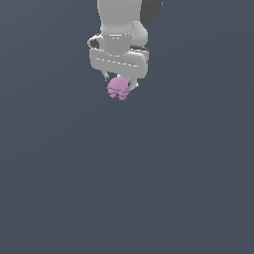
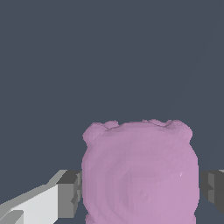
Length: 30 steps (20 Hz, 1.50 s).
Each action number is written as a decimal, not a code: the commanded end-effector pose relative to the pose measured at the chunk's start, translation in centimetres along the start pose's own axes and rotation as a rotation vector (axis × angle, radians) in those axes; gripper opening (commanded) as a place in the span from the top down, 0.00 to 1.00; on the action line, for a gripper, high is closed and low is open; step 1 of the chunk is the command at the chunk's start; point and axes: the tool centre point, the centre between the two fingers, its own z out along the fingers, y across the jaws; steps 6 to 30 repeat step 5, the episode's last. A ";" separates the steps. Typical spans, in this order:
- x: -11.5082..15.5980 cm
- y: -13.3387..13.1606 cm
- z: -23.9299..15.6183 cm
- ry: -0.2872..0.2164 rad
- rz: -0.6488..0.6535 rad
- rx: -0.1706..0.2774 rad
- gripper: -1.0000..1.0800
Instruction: Pick up the object and move it to a goal position.
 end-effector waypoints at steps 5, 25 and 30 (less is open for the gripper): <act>-0.2 0.4 -1.0 -0.002 -0.001 -0.001 1.00; -0.2 0.4 -1.0 -0.002 -0.001 -0.001 1.00; -0.2 0.4 -1.0 -0.002 -0.001 -0.001 1.00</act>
